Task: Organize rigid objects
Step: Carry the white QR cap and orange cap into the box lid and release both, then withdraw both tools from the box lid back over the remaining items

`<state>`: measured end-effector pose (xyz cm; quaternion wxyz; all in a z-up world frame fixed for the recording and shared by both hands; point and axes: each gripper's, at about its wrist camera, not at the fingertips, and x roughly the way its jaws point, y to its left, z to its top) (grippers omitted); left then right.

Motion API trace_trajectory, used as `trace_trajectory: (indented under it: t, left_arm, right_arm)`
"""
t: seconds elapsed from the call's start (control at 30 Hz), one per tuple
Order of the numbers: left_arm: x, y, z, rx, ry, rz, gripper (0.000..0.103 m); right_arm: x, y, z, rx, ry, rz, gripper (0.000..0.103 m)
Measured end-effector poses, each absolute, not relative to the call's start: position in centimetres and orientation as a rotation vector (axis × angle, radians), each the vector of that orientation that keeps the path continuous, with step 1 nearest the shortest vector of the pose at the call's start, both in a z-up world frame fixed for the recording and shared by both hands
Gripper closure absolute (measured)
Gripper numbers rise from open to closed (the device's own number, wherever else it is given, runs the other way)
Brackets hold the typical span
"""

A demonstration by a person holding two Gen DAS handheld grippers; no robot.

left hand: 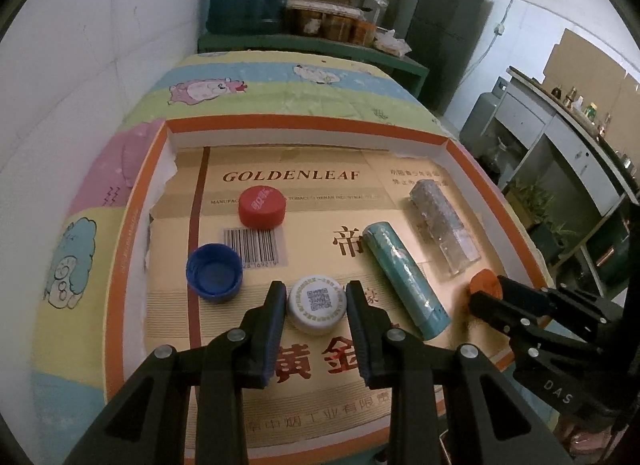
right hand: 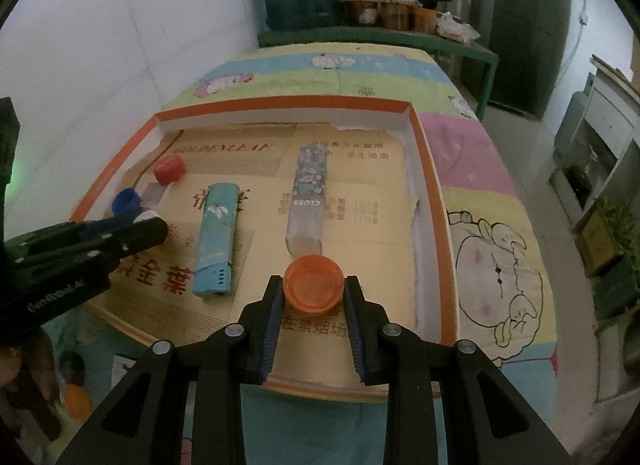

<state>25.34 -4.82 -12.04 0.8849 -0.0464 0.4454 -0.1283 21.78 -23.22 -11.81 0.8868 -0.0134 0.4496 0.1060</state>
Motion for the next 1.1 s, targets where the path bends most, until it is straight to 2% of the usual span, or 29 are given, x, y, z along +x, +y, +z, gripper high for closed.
trace_trajectory:
  t: [0.17,0.4,1.1]
  left_arm:
    - [25.2,-4.9,-12.0,-0.080,0.924,-0.263,0.071]
    - [24.8,-5.0,-11.8,-0.064,0.914,-0.258,0.065]
    - [22.0,-4.4,-8.8,-0.068,0.850,-0.253,0.065]
  right_arm:
    - [21.7,-23.1,-11.8,-0.031,0.933,0.218,0.072]
    - [21.4,-23.0,-11.6,-0.036,0.924,0.223,0.061]
    - [19.3,-22.7,-9.5,-0.030,0.890,0.213,0.060]
